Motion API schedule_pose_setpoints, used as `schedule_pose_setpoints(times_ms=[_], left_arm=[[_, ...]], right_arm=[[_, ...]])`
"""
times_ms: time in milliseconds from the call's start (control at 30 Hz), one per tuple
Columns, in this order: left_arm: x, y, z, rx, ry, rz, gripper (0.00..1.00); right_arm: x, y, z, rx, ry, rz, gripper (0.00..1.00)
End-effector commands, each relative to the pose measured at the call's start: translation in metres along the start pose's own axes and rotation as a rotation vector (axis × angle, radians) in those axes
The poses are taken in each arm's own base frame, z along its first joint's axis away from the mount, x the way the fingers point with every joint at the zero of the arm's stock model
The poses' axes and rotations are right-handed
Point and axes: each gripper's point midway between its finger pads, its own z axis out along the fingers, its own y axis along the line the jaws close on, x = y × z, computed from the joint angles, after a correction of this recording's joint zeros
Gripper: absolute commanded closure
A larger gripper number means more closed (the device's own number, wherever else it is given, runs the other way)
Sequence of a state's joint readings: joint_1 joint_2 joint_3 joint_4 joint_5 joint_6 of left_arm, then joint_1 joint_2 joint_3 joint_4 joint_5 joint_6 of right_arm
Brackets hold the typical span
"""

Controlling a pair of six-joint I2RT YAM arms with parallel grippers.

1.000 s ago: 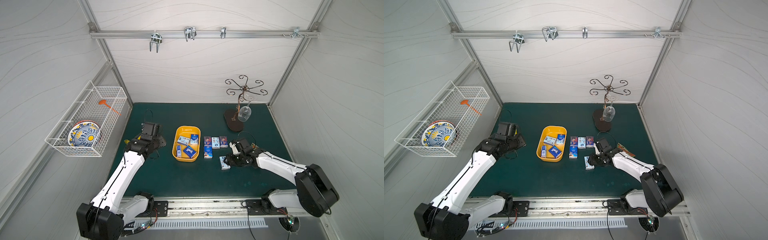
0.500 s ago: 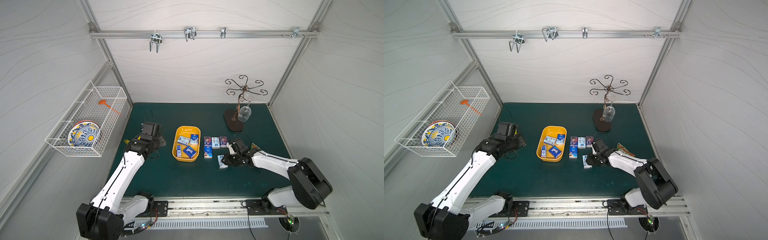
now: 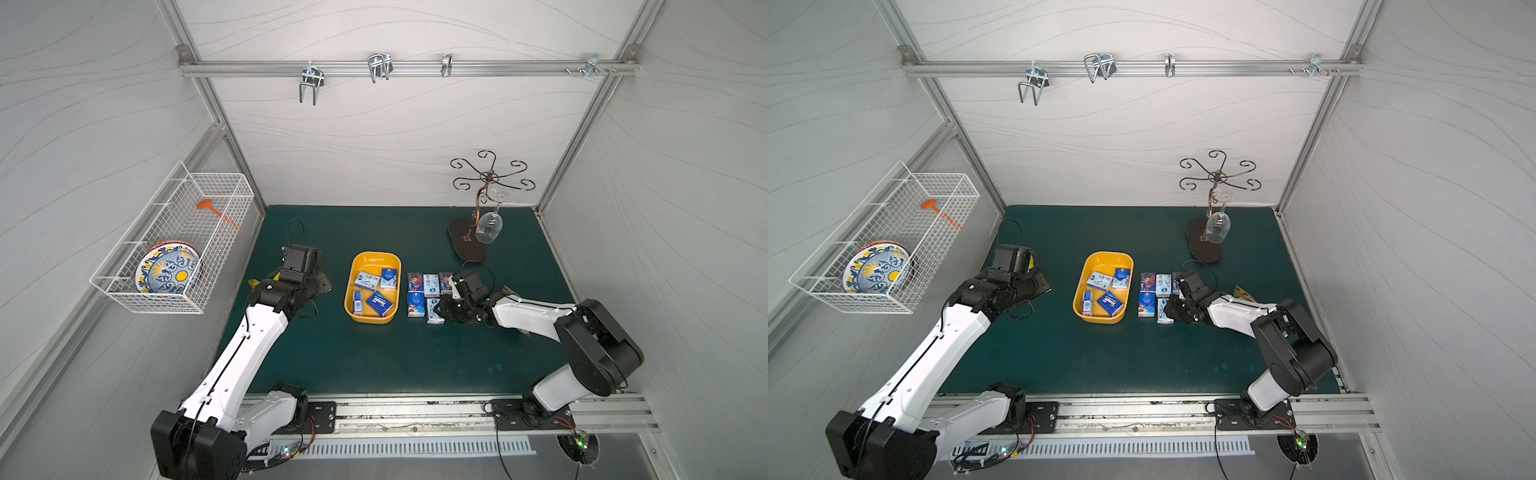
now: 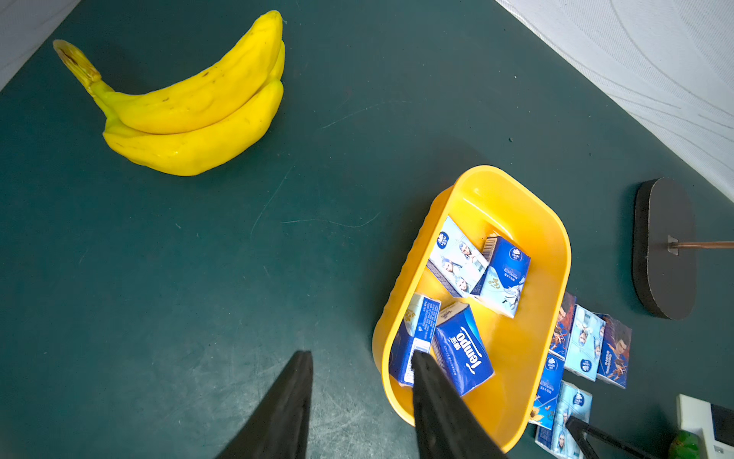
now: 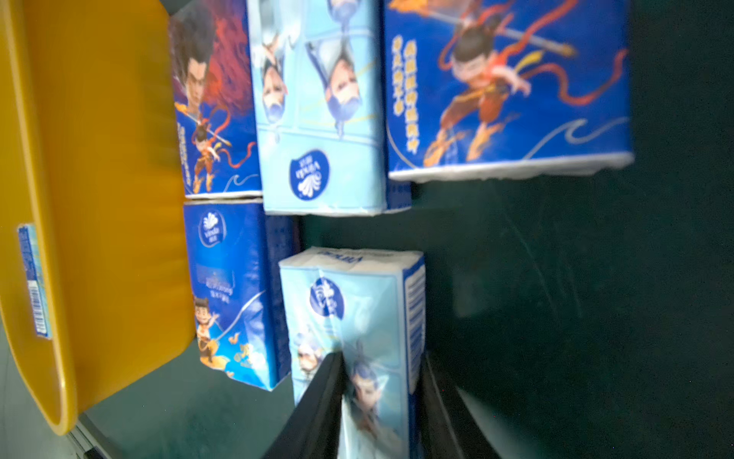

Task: Take the pocket tissues out of the storage box
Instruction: Place the pocket tissues at the center of the board.

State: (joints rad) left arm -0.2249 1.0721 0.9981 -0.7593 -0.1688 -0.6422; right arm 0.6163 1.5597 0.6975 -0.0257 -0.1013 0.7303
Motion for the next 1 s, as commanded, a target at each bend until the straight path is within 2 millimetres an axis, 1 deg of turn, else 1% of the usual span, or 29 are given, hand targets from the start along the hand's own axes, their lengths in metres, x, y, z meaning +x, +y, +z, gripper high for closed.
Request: schedule_pose_setpoints(times_ms=[0,267,433,533,600,700,800,967], left_arm=[[-0.01,-0.005,-0.005,0.021,-0.042,0.004,0.55],[-0.009,-0.003,-0.006,0.014,-0.044,0.008,0.55],[-0.009,-0.003,-0.006,0.012,-0.046,0.008,0.55],[-0.01,-0.003,-0.007,0.014,-0.048,0.007,0.55],[-0.01,-0.003,-0.006,0.013,-0.046,0.007,0.55],[-0.01,-0.004,-0.005,0.013,-0.045,0.007,0.55],[-0.011,-0.004,-0.006,0.016,-0.048,0.006,0.55],[-0.011,-0.004,-0.009,0.017,-0.051,0.006,0.55]], right_arm=[[0.015,-0.029,0.012,0.12,0.036,0.047,0.66],[0.012,-0.031,0.019,0.139,0.038,0.044,0.65],[0.012,-0.031,0.019,0.143,0.04,0.035,0.64],[0.01,-0.03,0.017,0.136,0.037,0.031,0.61],[0.008,-0.026,0.014,0.127,0.033,0.029,0.57],[0.002,-0.017,0.005,0.106,0.017,0.023,0.51],[-0.008,-0.004,-0.009,0.077,-0.015,0.01,0.47],[-0.026,0.017,-0.037,0.047,-0.073,-0.031,0.45]])
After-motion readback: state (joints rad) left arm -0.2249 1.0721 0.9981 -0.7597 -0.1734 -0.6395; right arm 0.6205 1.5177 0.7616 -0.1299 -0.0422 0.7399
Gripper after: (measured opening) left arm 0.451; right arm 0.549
